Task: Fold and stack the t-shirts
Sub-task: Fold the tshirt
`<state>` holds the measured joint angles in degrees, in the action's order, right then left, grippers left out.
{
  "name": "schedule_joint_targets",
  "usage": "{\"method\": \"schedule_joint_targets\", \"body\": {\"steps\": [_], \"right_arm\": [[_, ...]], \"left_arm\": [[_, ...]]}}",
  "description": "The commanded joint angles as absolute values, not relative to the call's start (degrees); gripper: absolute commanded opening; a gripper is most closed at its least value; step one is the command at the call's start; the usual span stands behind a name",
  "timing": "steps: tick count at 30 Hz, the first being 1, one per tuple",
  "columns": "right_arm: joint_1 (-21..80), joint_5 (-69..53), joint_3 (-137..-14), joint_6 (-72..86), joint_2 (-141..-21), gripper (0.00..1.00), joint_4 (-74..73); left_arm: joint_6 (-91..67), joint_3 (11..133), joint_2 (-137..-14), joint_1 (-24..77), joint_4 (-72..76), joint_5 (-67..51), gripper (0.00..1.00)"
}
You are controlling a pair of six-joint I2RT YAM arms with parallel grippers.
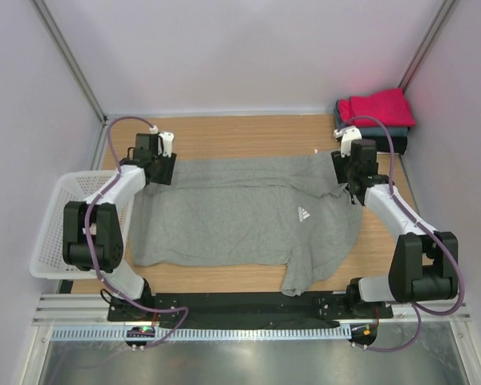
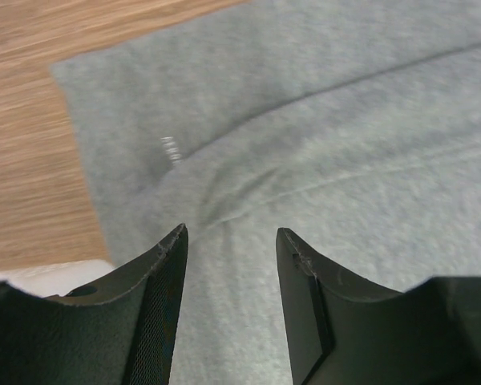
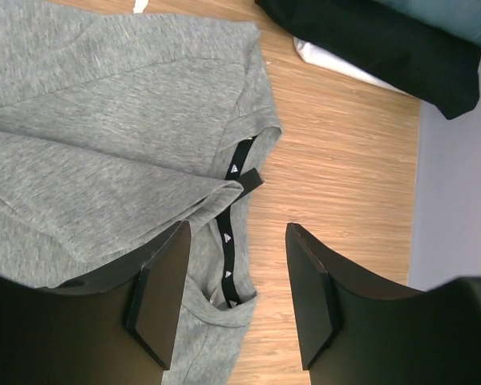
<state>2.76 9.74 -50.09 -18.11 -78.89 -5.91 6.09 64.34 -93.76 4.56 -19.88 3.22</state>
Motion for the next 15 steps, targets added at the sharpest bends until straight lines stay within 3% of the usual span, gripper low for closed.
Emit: {"method": "schedule_joint_targets", "body": {"steps": [1,8,15], "right_arm": [[2.81,9.52,-55.19,-19.34,-75.67,0.57,-7.81],[3.6,-13.77,-55.64,-19.78,-77.85,0.54,-21.87],[3.6,-20.48,-54.23,-19.96,-86.56,0.52,-21.89]], "left_arm": [[5.62,65.04,-92.46,6.59,-23.55,-4.56,0.5],[4.83,62.14,-93.25,7.47,-26.19,-8.52,0.49],[4.48,61.0,-94.13,7.47,-26.54,-9.76,0.49]]}}
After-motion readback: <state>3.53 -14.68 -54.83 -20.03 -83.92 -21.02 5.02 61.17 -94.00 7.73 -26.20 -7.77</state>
